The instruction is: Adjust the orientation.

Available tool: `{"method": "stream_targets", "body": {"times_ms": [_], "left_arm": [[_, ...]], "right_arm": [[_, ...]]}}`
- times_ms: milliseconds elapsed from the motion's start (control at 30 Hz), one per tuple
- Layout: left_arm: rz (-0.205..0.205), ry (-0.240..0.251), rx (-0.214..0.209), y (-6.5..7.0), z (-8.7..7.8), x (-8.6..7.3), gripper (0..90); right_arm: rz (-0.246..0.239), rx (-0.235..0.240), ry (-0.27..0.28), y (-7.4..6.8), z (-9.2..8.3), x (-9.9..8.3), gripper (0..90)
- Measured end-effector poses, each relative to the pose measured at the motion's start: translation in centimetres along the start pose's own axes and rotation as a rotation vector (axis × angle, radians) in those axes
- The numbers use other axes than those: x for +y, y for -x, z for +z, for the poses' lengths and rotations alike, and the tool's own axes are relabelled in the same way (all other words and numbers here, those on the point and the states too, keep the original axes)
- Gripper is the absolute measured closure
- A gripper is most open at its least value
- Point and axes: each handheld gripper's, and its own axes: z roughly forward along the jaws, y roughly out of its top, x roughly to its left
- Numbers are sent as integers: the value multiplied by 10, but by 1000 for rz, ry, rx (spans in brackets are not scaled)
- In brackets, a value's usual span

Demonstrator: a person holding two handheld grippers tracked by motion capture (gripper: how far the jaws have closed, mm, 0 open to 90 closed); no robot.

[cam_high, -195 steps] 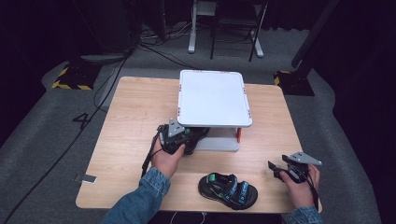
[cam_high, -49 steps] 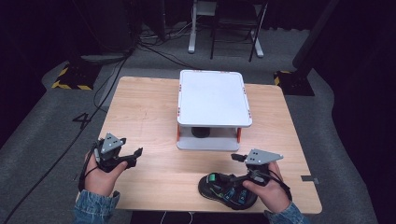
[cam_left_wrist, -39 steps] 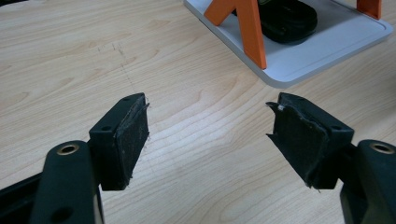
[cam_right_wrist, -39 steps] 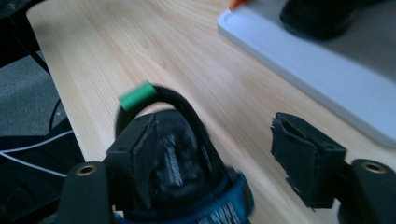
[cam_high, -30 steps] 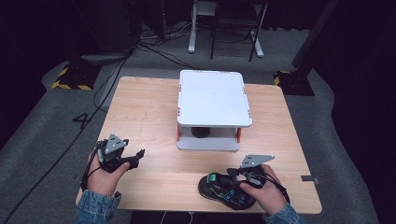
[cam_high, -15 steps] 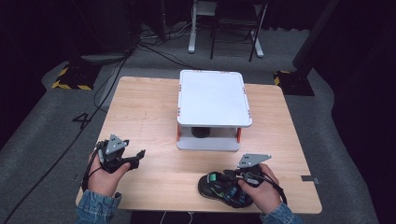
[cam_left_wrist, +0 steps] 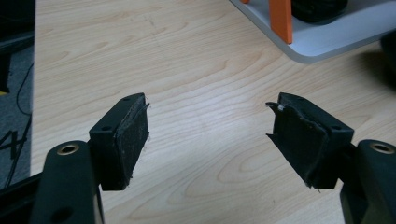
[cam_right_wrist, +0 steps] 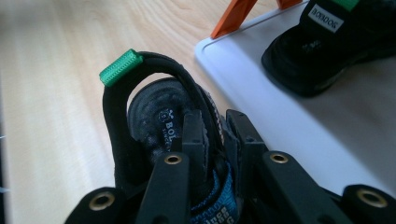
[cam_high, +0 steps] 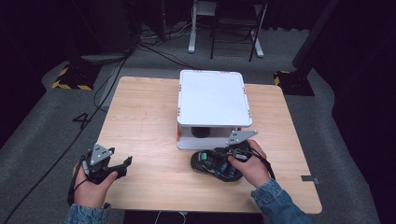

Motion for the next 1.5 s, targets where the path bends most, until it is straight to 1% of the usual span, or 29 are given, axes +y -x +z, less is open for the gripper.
{"method": "stream_targets", "body": {"times_ms": [33,67,167,200,233,267,300,333,400,433,467,500,533,567,633,667,733,800,833,933,1033,1100,1167,1233,1300,1333,1400,1433,1500], "left_arm": [[-6,0,4,0,-1,-1,275],[-3,-1,6,-1,-2,-2,275],[-12,-8,11,-3,-4,-5,275],[-15,-8,11,-3,-4,-6,275],[-14,-8,12,-3,-4,-6,275],[-13,-8,13,-3,-4,-6,275],[-10,-8,13,-3,-4,-6,275],[-10,-9,12,-2,-4,-6,275],[-7,-10,8,-1,-3,-5,275],[-7,-10,6,-1,-3,-5,275],[-6,-9,6,0,-2,-5,274],[-4,-10,4,0,-1,-4,274],[-2,-12,4,0,-1,-4,275],[-3,-11,3,0,0,-4,275],[4,-16,-3,1,2,-3,275],[2,-16,-3,2,2,-3,275],[3,-18,-4,2,3,-3,275],[8,-19,-7,2,3,-3,275],[9,-18,-6,2,3,-3,275],[7,-19,-4,2,4,-4,275],[9,-22,-7,3,5,-4,275],[13,-26,-11,2,5,-4,275],[8,-19,-11,3,6,-3,275],[21,-20,-17,3,9,0,275],[25,-22,-30,6,12,2,274],[34,-23,-36,7,14,4,275],[36,-20,-46,9,18,7,275],[48,-22,-52,10,20,9,275],[56,-20,-69,12,26,13,274]], "right_arm": [[-9,-2,3,3,5,2,788],[-16,-7,7,5,9,3,786],[-5,2,20,9,17,3,758],[-10,-8,27,9,18,3,718],[-17,-31,41,9,18,4,650],[-20,-46,53,9,18,4,601],[-12,-47,70,9,16,5,598],[-6,-50,80,8,13,5,569],[9,-85,103,5,8,7,485],[16,-94,122,3,4,8,473],[21,-92,136,1,2,9,472],[28,-78,154,-2,0,10,466],[33,-51,172,-7,-2,13,461],[35,-30,179,-12,-2,14,457],[43,5,165,-21,4,16,452],[45,13,143,-26,8,16,459],[47,-5,82,-31,18,15,475],[47,-16,52,-32,25,13,518],[55,-8,42,-32,30,13,554],[60,10,47,-29,37,14,693],[66,19,46,-27,40,15,789],[58,38,44,-29,38,15,825],[45,57,30,-33,35,14,836],[12,67,11,-39,27,13,837],[-6,86,11,-44,18,9,838],[-11,96,12,-47,13,6,838],[-16,115,5,-52,1,0,837],[-18,119,1,-54,-3,-1,836],[-33,115,-12,-59,-12,-5,831]]}}
